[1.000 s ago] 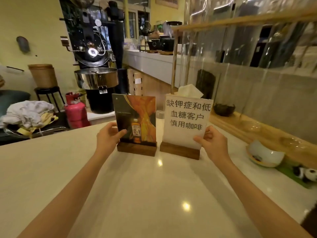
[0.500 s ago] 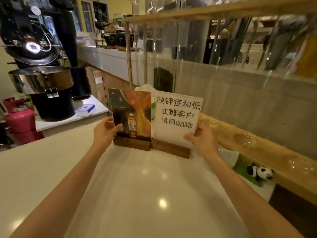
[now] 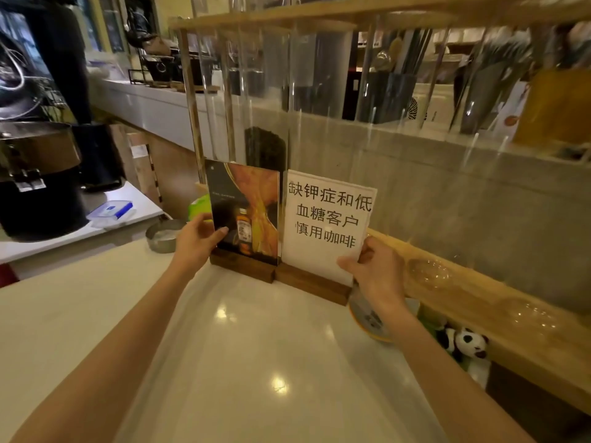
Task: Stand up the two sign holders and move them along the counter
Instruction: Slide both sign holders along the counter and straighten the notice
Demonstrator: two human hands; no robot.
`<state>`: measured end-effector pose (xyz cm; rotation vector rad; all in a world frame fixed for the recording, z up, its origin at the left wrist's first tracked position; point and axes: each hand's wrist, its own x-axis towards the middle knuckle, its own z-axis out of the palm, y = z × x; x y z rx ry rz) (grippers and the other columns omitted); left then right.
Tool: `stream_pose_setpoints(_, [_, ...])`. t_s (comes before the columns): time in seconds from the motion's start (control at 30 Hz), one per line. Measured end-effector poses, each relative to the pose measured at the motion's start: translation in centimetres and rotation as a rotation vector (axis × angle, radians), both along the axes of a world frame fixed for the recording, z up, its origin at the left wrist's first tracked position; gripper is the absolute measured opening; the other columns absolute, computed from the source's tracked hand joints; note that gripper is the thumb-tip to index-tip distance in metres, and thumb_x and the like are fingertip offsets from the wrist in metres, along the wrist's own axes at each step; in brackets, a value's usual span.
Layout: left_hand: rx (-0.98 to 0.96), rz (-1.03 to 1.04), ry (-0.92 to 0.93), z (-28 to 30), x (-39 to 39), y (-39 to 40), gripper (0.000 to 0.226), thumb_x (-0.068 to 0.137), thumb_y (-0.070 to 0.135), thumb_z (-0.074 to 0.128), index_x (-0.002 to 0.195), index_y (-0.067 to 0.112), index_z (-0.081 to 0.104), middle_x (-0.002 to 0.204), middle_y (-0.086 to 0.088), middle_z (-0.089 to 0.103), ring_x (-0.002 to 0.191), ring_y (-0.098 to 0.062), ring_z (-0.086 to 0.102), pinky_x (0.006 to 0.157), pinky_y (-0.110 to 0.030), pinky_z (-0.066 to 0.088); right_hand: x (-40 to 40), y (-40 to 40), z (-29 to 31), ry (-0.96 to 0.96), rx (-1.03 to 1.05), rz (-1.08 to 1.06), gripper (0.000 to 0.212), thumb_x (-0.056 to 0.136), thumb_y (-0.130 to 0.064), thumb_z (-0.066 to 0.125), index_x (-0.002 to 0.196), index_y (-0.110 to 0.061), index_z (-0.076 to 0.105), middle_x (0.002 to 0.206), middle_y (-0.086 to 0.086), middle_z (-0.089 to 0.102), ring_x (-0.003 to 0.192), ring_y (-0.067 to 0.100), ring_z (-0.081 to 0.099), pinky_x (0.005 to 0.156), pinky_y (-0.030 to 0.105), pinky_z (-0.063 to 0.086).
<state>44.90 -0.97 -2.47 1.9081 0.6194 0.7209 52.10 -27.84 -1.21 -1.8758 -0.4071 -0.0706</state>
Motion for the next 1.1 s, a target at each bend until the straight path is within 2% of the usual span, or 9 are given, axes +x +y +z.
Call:
stream_pose_setpoints(0.17, [-0.036,-0.064,-0.020,0.0,2.3,0.0,0.044,0.082,0.020,0.062,0.122,0.008,0.049,0.120,-0.019,0.059,0.107,-0.033,0.058,0.089,-0.047,0.051,1.1,-0.5,-0.4,-0.012,-0.005,-0.049,0.022,0.074,-0.006,0.071,0.091,-0.015,0.061,0.105,0.005,0.069,0.094,0.018,0.063,0.066,0.018,0.048])
stream_pose_setpoints(0.27, [-0.054,-0.075,-0.033,-0.1,3.6,-0.1,0.042,0.082,0.019,0.062,0.121,0.008,0.049,0.118,-0.016,0.058,0.108,-0.031,0.056,0.088,-0.044,0.051,1.5,-0.6,-0.8,-0.028,-0.026,-0.088,0.018,0.073,-0.006,0.072,0.084,-0.012,0.059,0.107,0.005,0.069,0.096,0.019,0.064,0.066,0.019,0.050])
stream_pose_setpoints(0.4, [-0.086,-0.100,-0.070,-0.2,4.8,-0.5,0.042,0.082,0.014,0.060,0.121,0.007,0.047,0.113,-0.010,0.055,0.102,-0.025,0.054,0.082,-0.038,0.049,1.4,-0.7,-1.1,-0.052,-0.020,-0.101,0.019,0.074,-0.006,0.071,0.088,-0.013,0.060,0.114,0.006,0.067,0.102,0.021,0.063,0.072,0.025,0.055])
stream_pose_setpoints(0.57, [-0.069,-0.128,-0.091,-0.4,5.8,-0.6,0.038,0.082,0.013,0.060,0.119,0.007,0.050,0.121,-0.016,0.057,0.106,-0.026,0.054,0.090,-0.044,0.049,1.4,-1.2,-0.8,-0.018,-0.019,-0.054,0.028,0.075,-0.006,0.070,0.099,-0.018,0.060,0.114,0.003,0.067,0.104,0.020,0.062,0.082,0.038,0.057])
stream_pose_setpoints(0.87, [-0.051,-0.147,-0.117,-0.9,7.6,-0.4,0.040,0.082,0.011,0.060,0.120,0.005,0.051,0.122,-0.017,0.059,0.110,-0.028,0.055,0.091,-0.042,0.049,1.3,-1.2,-0.6,-0.035,-0.045,-0.050,0.035,0.077,-0.006,0.068,0.109,-0.016,0.059,0.122,0.003,0.064,0.111,0.020,0.059,0.083,0.028,0.055])
stream_pose_setpoints(1.0, [-0.068,-0.157,-0.130,-1.1,8.0,-0.3,0.041,0.083,0.010,0.059,0.122,0.004,0.050,0.122,-0.016,0.058,0.107,-0.024,0.054,0.089,-0.040,0.048,1.1,-1.3,-0.4,-0.036,-0.066,-0.049,0.039,0.078,-0.008,0.067,0.115,-0.016,0.057,0.124,0.002,0.062,0.113,0.020,0.058,0.085,0.030,0.055])
stream_pose_setpoints(1.1, [-0.071,-0.154,-0.133,-1.3,8.0,-0.2,0.041,0.083,0.013,0.059,0.123,0.007,0.050,0.124,-0.016,0.058,0.113,-0.030,0.055,0.094,-0.046,0.049,1.1,-1.3,-0.3,-0.041,-0.077,-0.049,0.040,0.079,-0.008,0.067,0.116,-0.017,0.056,0.125,0.003,0.062,0.114,0.020,0.057,0.086,0.031,0.054])
